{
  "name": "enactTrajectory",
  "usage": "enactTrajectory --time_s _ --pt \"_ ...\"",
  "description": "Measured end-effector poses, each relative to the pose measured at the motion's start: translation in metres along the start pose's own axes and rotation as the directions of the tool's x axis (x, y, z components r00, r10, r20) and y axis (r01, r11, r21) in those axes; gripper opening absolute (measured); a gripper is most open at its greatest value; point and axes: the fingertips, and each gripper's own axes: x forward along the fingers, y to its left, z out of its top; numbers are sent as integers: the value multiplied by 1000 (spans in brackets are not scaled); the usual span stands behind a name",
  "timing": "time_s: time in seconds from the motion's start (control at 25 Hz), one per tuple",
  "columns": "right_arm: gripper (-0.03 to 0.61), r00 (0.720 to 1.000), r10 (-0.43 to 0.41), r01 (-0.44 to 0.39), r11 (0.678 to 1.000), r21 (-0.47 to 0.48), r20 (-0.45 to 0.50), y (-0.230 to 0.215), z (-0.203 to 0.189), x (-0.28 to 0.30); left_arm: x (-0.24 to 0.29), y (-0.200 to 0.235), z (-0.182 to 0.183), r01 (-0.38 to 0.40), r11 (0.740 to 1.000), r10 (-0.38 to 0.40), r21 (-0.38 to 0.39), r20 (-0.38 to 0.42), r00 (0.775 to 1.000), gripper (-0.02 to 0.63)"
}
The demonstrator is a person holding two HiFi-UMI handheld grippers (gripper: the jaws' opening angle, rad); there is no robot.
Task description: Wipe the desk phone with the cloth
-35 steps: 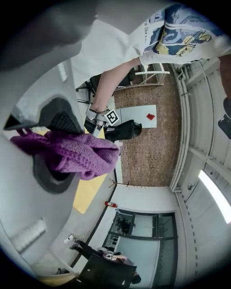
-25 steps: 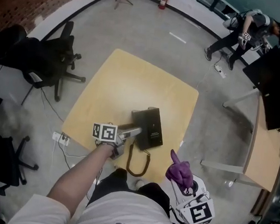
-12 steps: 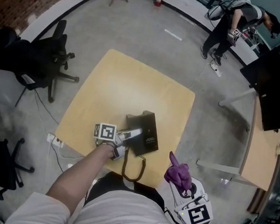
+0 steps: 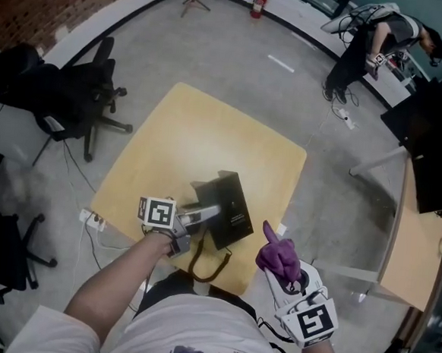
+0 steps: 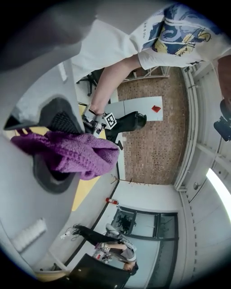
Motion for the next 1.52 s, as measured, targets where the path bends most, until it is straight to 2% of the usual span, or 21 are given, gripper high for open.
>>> enactTrajectory --time_s 0.24,0.52,0.8,1.04,1.2,1.36,1.44,1.52 --pt "104 986 110 -93 987 -128 129 -7 55 24 -5 -55 -11 11 1000 -12 19 71 997 187" --pt "104 963 206 -162 957 -239 172 -3 86 60 7 -92 -36 13 999 -16 38 96 995 189" --pt "104 966 234 -196 940 -281 109 4 58 74 9 -104 -42 18 999 -22 30 144 989 187" --pt "104 965 247 -214 934 -287 83 1 30 53 5 -109 -37 25 999 -32 40 180 983 188" --pt "104 968 248 -224 917 -330 33 1 6 40 0 -113 -27 18 999 -25 33 212 977 189" --pt "104 969 246 -235 918 -319 -5 -2 -17 25 -4 -116 -19 12 999 -21 38 233 972 189" --pt "104 969 246 -237 919 -315 -9 -4 -20 18 -3 -122 -17 34 999 -39 22 243 969 189" --pt "104 969 246 -230 914 -334 5 -6 -13 12 -4 -123 -15 26 999 -35 40 242 970 188"
